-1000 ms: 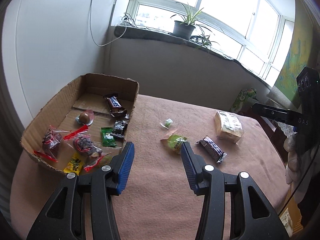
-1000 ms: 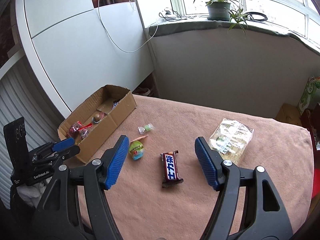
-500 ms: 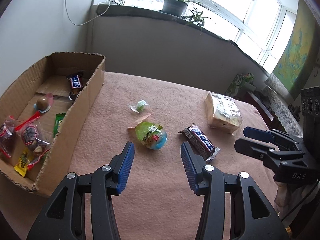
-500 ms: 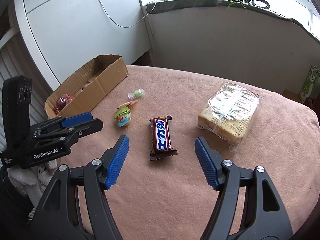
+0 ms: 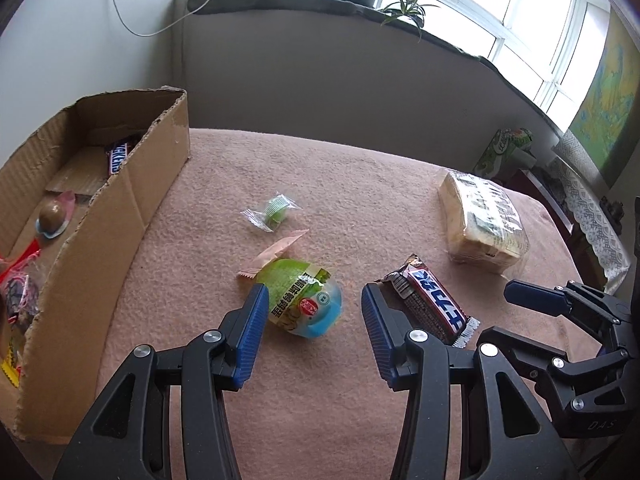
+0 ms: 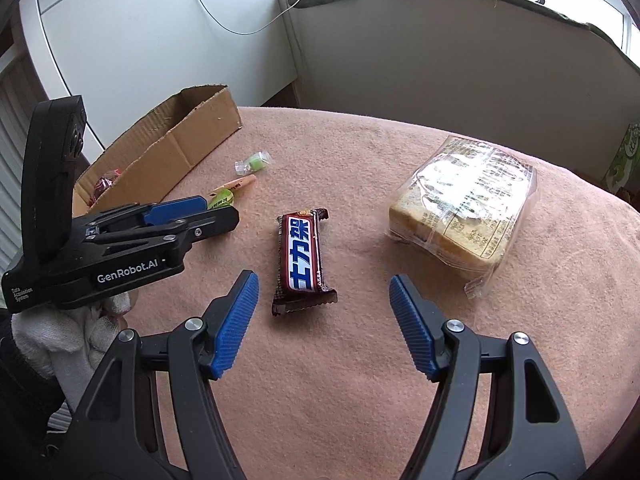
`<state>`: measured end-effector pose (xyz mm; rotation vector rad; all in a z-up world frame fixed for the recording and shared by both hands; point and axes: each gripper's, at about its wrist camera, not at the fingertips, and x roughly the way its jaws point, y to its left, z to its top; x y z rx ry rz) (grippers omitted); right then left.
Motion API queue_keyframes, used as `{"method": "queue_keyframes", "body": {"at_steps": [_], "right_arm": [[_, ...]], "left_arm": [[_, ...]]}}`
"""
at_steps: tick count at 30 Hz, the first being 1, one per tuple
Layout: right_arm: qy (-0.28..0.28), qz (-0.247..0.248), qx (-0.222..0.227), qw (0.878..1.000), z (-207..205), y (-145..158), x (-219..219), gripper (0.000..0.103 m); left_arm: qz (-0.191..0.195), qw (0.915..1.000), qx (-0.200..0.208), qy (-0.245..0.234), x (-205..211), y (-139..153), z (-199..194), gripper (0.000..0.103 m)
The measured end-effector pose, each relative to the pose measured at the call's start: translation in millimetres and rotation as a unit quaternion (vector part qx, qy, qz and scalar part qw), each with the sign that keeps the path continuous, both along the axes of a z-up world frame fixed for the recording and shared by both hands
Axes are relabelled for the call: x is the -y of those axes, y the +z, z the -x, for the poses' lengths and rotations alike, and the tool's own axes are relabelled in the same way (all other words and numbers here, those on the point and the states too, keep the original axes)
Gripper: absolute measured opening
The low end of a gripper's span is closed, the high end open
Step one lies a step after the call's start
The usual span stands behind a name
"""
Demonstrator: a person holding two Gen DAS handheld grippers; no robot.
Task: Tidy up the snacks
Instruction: 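Grasp the green-blue egg candy with the left tool while the right tool grasps the blue-lettered chocolate bar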
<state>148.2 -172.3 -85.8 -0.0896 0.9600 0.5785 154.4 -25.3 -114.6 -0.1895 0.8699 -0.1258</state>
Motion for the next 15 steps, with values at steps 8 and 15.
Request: {"method": "queue_keyframes", "body": {"at_steps": [8,15], "right_arm": [[0.016,0.011,-0.003,1.0,-6.2,-9.2,-16.6,0.064],[0.025,0.024,-0.015,0.999,-17.8,-25.4,-31.8,0.057]], "left_arm": [[-0.005,1.0,-0.007,0.003,-1.3,-7.8,-3.6,0.043],[0.005,0.9999,-0.015,0.006,-9.5,-11.6,-4.9,0.032]]}}
